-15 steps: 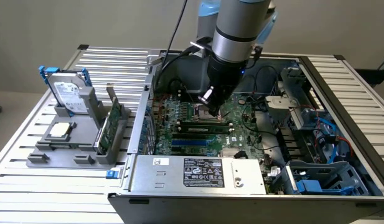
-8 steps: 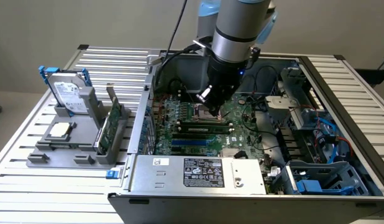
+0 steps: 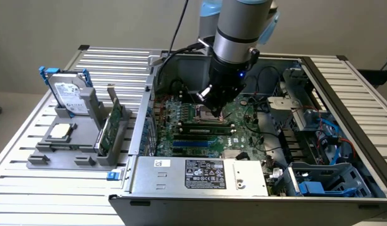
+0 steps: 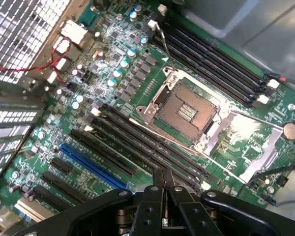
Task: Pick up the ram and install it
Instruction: 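Press down the ram until it locks into place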
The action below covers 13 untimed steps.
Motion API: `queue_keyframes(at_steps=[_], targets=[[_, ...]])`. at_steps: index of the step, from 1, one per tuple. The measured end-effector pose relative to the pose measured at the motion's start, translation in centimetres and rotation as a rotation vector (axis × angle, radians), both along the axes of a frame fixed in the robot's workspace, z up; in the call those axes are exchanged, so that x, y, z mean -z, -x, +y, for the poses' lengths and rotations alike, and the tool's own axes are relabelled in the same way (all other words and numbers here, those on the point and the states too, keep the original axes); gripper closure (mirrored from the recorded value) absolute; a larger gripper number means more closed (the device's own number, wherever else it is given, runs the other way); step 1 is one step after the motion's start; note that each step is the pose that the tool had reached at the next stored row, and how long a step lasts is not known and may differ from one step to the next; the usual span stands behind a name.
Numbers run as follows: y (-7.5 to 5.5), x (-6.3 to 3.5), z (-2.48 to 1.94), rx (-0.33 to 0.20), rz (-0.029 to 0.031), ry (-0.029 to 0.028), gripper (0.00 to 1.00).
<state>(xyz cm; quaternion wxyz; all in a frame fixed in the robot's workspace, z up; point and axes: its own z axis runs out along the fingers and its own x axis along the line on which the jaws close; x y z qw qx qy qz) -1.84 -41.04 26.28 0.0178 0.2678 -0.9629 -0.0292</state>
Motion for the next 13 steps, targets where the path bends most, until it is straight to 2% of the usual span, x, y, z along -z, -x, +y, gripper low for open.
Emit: queue_keyframes(at_steps=[10, 13], targets=[[0.00, 0.26, 0.00, 0.164, -0.0005, 0.0010, 0.89], [0.00, 0.33, 0.00, 0.201, -0.0038, 0.0065, 0.89]])
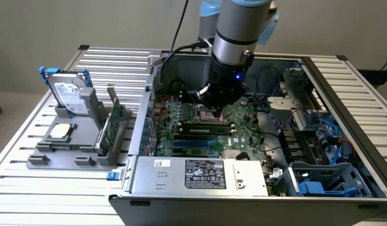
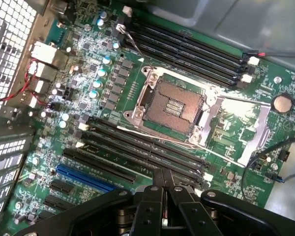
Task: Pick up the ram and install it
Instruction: 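Press down the ram until it locks into place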
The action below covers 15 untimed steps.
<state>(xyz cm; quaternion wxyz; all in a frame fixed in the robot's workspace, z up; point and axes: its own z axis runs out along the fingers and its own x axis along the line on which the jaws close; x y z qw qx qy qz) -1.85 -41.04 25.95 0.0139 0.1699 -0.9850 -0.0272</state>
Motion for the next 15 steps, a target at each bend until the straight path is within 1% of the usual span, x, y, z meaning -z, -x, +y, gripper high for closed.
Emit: queue_keyframes(at_steps=[2, 3, 6, 9, 12, 15], targets=[[0.00, 0.03, 0.00, 0.021, -0.0034, 0.0073, 0.89], [0.00, 0.03, 0.00, 0.030, -0.0050, 0.0126, 0.89], [0.00, 0.03, 0.00, 0.054, -0.0079, 0.0325, 0.89], [-0.01, 0.03, 0.00, 0.082, -0.0095, 0.0461, 0.89], [-0.01, 0.03, 0.00, 0.112, -0.0100, 0.0559, 0.89], [-0.01, 0.03, 0.00, 0.145, -0.0094, 0.0624, 0.89]])
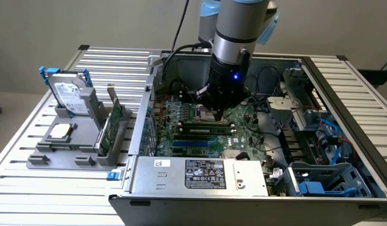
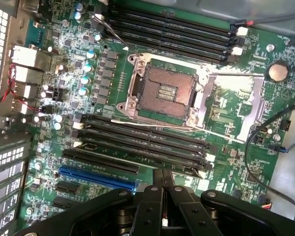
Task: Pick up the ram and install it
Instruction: 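Press down the ram until it locks into place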
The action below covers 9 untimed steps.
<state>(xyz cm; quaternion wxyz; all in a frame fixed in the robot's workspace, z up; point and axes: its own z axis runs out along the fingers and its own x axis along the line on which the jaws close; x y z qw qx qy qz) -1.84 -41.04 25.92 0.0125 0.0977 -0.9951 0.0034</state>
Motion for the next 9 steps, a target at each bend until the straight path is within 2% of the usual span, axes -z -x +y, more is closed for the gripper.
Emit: queue_keyframes(at_steps=[4, 9], targets=[[0.00, 0.00, 0.00, 0.046, 0.0000, 0.0056, 0.89], [0.01, 0.00, 0.00, 0.105, 0.0005, 0.0088, 0.89]])
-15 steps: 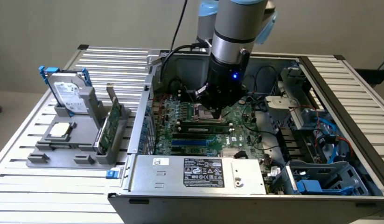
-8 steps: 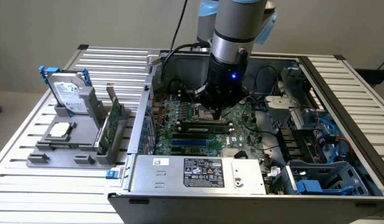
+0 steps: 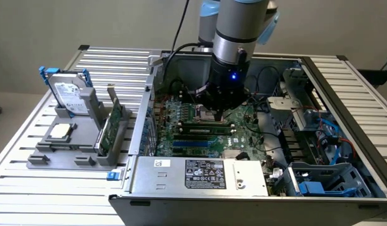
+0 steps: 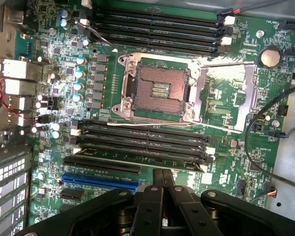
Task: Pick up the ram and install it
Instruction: 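Press down the ram until it locks into place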
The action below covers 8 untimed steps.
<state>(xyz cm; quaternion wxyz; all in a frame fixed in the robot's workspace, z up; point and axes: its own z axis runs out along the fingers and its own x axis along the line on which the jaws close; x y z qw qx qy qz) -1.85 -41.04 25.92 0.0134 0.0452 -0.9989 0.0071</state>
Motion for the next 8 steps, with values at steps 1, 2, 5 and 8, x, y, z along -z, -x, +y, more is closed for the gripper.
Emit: queue_keyframes(at_steps=[1, 2, 5, 8], targets=[[0.00, 0.00, 0.00, 0.011, 0.0003, 0.0003, 0.89], [0.00, 0.00, 0.00, 0.022, 0.0004, 0.0005, 0.89], [0.00, 0.00, -0.02, 0.043, 0.0004, 0.0004, 0.89], [0.07, -0.02, -0.18, 0.050, 0.0004, 0.0005, 0.89]])
